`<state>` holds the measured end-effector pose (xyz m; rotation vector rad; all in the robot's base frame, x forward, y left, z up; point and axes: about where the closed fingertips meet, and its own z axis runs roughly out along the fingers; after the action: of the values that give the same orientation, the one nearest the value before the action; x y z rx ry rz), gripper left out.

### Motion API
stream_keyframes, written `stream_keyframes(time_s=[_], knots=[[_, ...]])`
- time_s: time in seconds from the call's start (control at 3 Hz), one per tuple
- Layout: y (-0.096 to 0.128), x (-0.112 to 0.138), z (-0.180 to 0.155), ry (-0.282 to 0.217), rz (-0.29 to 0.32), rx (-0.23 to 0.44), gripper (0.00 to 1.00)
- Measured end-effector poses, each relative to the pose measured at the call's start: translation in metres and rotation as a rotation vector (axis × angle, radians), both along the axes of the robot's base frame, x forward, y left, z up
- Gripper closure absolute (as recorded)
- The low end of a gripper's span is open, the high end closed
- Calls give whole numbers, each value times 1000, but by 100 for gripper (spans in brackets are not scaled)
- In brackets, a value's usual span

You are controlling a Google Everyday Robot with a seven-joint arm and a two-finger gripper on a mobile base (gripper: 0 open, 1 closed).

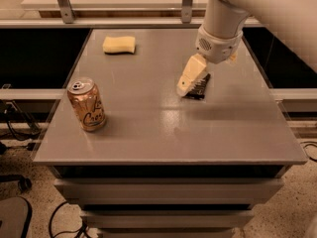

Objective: Pick rxbar chocolate

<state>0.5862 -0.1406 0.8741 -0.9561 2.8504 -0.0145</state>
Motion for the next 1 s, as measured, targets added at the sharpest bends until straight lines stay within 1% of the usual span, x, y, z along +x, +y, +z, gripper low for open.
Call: stream_keyframes(time_s=[0.33, 1.0], knots=[[8, 10, -16, 19, -72, 34, 0], [19, 24, -36, 29, -202, 58, 0]])
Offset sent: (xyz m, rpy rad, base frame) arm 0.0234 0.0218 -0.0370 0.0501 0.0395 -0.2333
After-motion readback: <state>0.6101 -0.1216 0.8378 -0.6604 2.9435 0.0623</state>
